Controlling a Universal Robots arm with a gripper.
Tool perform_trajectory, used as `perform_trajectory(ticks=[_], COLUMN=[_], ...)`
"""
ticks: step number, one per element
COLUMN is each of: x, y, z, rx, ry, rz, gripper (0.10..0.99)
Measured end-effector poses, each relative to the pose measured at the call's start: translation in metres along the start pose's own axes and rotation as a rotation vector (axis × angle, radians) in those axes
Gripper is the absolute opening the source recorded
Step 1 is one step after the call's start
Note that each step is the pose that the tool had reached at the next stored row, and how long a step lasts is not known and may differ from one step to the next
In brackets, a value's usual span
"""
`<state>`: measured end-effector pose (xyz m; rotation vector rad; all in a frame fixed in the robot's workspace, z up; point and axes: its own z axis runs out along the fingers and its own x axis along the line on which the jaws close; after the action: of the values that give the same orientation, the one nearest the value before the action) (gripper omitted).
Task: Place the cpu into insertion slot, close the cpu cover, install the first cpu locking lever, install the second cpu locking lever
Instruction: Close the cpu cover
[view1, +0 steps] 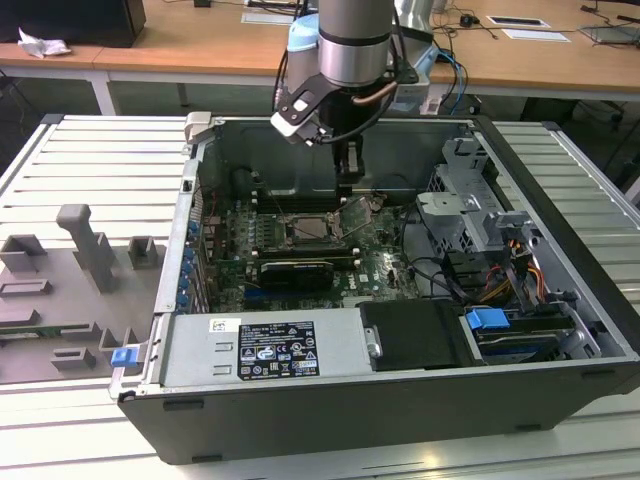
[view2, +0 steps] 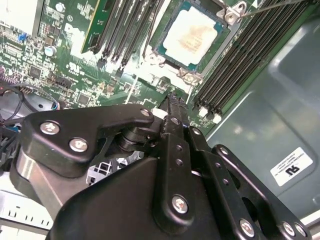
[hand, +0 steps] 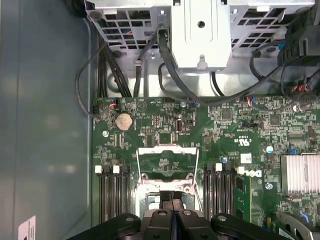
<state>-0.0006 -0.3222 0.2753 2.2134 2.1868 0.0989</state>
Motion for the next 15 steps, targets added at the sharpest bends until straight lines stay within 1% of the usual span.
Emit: perform_trajectory(ticks=[7,15], x=[0.0003,0.0013], y=[0.0082,0.0138], z=[0.0006,0.0012], rx=[0.000,0.000], ry=[0.0000,-0.0009], rz=[0.000,-0.001], gripper=[0.106,0.106])
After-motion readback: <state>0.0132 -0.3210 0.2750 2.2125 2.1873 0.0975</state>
